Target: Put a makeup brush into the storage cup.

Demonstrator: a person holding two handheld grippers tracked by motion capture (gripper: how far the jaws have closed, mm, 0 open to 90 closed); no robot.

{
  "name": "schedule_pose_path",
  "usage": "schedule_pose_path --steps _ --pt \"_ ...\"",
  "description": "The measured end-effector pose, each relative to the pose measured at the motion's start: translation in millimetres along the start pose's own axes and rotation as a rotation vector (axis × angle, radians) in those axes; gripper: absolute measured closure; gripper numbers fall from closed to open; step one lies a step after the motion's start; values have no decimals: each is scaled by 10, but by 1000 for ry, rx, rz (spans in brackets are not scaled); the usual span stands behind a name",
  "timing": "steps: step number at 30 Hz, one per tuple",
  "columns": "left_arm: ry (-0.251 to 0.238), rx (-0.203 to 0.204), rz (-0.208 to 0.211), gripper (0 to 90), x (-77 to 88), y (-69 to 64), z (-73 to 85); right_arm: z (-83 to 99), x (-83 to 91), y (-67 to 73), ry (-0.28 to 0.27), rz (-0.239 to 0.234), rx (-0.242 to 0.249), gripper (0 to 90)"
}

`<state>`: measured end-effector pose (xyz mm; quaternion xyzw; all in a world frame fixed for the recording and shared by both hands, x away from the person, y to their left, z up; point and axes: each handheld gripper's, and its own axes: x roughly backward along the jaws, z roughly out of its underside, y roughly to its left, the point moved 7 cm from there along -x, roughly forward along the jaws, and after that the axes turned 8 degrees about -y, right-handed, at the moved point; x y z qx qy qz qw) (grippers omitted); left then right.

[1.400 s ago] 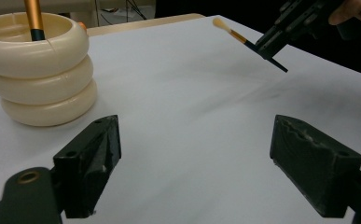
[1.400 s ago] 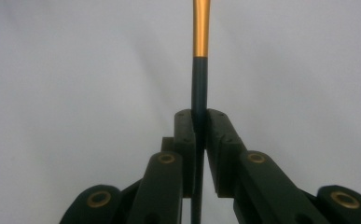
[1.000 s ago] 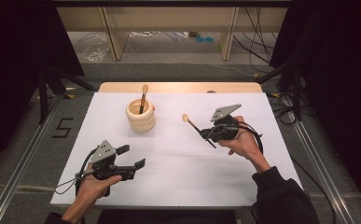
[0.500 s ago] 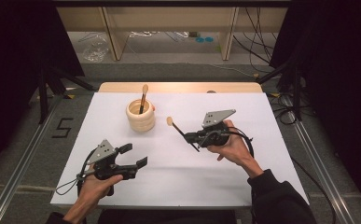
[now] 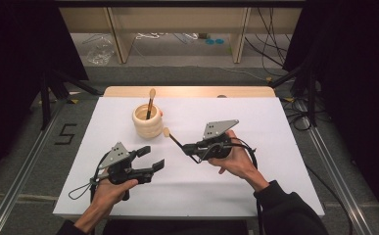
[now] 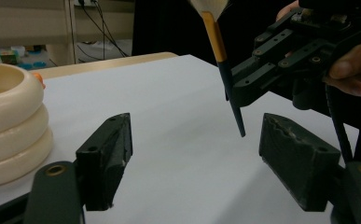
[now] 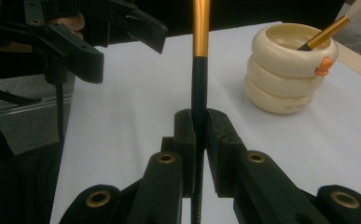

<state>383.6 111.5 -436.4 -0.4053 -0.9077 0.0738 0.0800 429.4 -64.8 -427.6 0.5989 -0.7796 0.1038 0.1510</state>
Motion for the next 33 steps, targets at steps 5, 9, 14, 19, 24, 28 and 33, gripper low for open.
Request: schedule_pose_path --steps 5,9,14,19,24,28,33 --pt "-13 -14 3 298 -42 -14 -60 -10 -30 54 -5 -19 3 837" --pt "-26 -7 6 341 -94 -40 -85 -22 -71 101 -14 -32 4 837" --pt "-42 -21 31 414 -139 -70 -129 -13 -105 153 -6 -54 10 837" --pt "-51 -11 54 478 -149 -97 -147 -14 -137 189 -12 -60 14 837" --pt "-63 11 75 542 -153 -111 -160 -13 -163 224 -12 -72 12 837" --pt "-64 29 92 583 -165 -125 -153 -26 -170 248 -19 -85 8 837" --pt "-71 39 111 634 -168 -139 -161 -27 -190 281 -20 -98 12 837"
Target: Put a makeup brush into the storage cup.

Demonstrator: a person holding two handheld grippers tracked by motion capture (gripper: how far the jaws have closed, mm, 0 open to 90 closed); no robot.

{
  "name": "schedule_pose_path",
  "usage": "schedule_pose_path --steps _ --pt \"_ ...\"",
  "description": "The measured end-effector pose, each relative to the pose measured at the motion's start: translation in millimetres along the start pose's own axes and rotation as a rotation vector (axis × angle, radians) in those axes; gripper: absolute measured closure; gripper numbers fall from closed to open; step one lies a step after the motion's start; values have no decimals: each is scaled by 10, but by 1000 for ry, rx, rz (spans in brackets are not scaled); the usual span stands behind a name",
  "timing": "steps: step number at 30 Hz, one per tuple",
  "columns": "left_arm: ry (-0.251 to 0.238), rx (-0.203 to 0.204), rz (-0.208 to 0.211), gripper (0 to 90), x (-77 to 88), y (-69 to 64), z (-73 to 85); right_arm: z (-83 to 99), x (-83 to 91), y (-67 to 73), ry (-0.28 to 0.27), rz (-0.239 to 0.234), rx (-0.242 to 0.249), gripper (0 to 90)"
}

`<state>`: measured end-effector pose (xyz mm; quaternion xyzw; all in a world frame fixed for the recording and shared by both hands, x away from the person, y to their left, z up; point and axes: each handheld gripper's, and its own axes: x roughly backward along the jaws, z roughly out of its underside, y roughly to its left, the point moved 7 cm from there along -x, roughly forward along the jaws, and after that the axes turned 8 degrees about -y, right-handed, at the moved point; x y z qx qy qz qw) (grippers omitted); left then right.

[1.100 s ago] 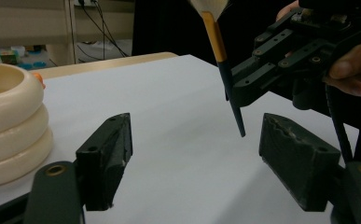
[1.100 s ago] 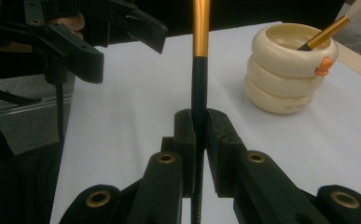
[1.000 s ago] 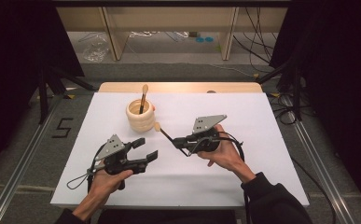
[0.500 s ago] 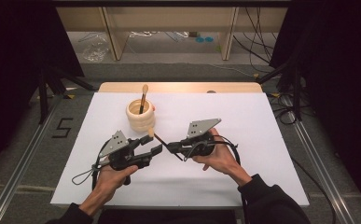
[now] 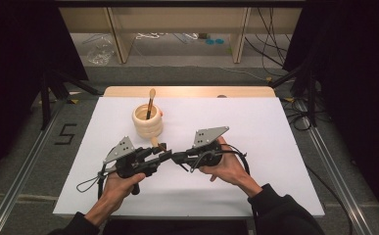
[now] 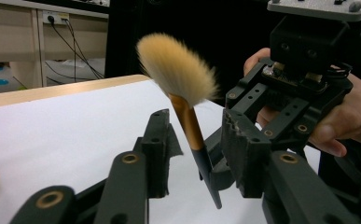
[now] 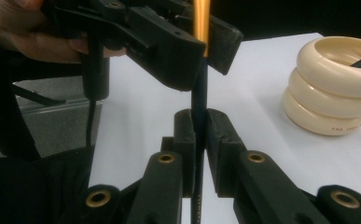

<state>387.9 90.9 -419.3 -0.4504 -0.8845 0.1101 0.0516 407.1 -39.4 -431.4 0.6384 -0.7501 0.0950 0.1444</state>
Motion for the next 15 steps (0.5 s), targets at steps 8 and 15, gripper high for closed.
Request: schedule_pose_path --steps 8,15 --pt "-9 37 6 719 16 2 -14 -13 -25 25 -16 -1 -1 837" --pt "-25 41 37 800 22 0 -42 -26 -24 41 -20 -11 0 836"
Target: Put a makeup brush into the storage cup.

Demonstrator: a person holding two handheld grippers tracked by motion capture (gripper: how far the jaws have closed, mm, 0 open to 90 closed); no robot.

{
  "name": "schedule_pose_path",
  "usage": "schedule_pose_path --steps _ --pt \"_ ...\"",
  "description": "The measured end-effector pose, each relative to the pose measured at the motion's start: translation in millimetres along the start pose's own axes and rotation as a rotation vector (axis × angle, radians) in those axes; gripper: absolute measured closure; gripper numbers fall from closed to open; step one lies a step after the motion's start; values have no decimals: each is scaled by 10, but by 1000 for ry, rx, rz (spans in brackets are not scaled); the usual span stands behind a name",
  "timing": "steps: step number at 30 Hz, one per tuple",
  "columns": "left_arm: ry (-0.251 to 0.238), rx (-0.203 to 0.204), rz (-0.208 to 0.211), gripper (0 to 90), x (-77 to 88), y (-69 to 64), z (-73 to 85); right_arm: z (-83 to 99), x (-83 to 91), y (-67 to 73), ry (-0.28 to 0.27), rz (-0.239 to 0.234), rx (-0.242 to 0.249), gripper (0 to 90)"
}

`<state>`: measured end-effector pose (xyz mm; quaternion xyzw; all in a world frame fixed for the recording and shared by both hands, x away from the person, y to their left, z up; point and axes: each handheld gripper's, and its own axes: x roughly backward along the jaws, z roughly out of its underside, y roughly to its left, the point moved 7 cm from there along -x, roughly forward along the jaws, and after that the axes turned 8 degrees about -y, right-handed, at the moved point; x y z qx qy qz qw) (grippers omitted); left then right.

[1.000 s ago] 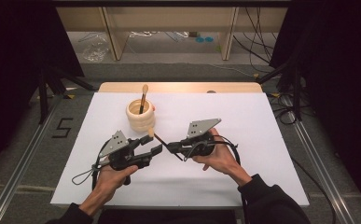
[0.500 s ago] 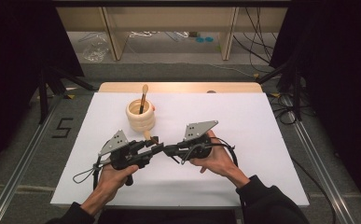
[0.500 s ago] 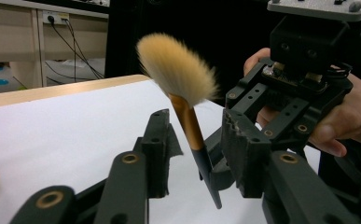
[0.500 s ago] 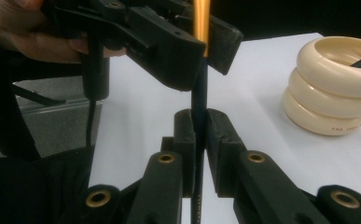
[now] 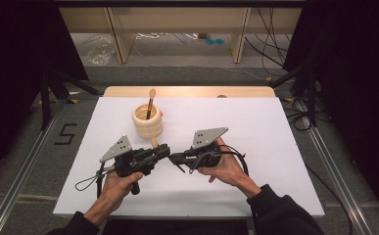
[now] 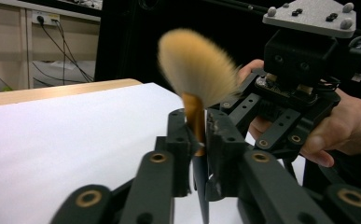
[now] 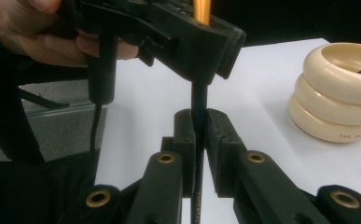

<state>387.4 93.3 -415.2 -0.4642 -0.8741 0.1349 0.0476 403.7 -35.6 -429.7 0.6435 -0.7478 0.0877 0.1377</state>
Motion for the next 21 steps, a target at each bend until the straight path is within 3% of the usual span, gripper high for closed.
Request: schedule_pose_path --steps 11,13,21 --pt "-17 17 18 831 15 -16 -34 18 -39 7 2 1 8 826" --pt "-30 35 18 831 20 -18 -52 55 -57 2 20 -2 5 810" --pt "-33 27 13 830 27 -15 -64 118 -84 11 66 -19 19 854"
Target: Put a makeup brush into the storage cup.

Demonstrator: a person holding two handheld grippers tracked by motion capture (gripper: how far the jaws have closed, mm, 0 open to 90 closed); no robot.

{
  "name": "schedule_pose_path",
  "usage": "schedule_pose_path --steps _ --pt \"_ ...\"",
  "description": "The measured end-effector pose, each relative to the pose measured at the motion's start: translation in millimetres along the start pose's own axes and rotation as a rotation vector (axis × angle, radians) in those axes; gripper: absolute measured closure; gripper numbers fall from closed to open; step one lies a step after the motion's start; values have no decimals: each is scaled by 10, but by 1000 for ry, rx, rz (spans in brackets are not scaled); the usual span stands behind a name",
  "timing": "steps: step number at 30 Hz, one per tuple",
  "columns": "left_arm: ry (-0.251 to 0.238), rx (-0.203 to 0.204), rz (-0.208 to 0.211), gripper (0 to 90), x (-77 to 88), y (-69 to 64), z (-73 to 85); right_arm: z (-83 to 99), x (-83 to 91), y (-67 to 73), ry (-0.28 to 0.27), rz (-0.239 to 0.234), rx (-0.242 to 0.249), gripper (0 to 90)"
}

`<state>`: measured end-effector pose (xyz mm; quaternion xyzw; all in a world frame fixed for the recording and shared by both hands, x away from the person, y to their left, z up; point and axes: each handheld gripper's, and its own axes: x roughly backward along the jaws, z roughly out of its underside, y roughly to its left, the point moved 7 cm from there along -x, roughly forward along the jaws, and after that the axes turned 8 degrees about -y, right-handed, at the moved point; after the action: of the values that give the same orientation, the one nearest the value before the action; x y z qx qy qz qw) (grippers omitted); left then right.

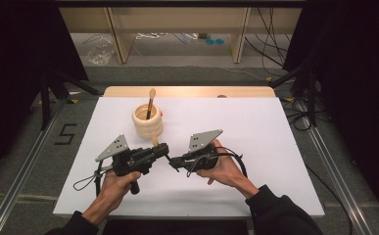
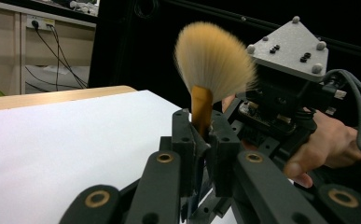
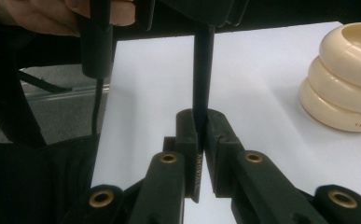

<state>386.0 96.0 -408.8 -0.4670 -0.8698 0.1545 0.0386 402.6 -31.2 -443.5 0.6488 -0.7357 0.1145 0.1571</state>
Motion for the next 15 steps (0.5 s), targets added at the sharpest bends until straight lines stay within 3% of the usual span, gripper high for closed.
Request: schedule_pose_path --steps 5,15 --pt "-4 11 1 825 1 2 -8 -10 -2 0 -10 12 -2 856" --pt "23 -16 13 792 -19 -21 42 -68 29 3 -61 7 -24 857"
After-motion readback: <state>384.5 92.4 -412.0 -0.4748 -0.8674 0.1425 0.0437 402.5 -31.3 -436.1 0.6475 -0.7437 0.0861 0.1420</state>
